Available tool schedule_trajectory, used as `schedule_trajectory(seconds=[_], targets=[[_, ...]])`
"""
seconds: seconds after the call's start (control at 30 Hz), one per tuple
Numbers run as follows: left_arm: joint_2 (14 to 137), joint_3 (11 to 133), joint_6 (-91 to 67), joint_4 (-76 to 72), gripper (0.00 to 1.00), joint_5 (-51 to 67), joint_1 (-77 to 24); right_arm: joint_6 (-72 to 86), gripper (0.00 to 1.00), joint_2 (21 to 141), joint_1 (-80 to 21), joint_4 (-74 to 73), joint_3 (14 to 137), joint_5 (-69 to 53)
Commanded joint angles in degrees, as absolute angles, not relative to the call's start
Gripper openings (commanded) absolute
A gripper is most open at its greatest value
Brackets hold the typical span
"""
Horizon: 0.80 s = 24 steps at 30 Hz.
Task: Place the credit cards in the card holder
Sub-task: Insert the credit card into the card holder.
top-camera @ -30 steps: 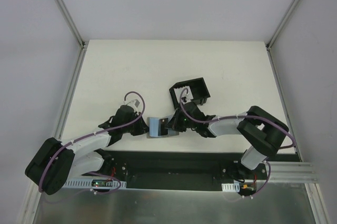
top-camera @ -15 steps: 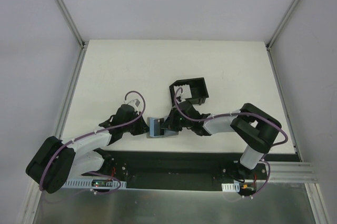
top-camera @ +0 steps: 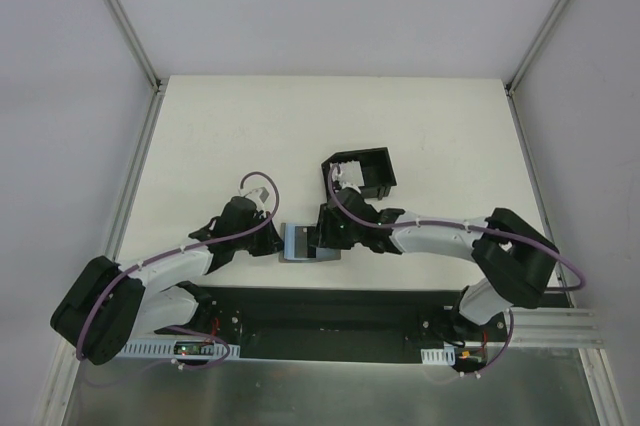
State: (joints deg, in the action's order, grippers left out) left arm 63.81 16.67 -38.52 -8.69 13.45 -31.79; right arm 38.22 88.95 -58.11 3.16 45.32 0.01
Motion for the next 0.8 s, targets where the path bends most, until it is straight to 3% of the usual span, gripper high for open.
schedule_trajectory(seconds=[0.0, 0.37, 0.77], targets=[[65.21, 17.31, -35.42, -4.48, 0.00, 14.59, -31.64, 35.59, 0.44, 92.19, -58.27, -2.02, 49.21, 0.62], [65.74, 17.84, -34.19, -4.48, 0.00, 16.26, -31.64, 36.04, 0.42, 97.56, -58.36, 3.95, 52.73, -4.13], [65.21, 18.37, -32.96, -4.40, 0.00, 16.61, -31.64, 33.66, 0.34, 99.67, -58.36, 7.82, 54.58, -7.38]])
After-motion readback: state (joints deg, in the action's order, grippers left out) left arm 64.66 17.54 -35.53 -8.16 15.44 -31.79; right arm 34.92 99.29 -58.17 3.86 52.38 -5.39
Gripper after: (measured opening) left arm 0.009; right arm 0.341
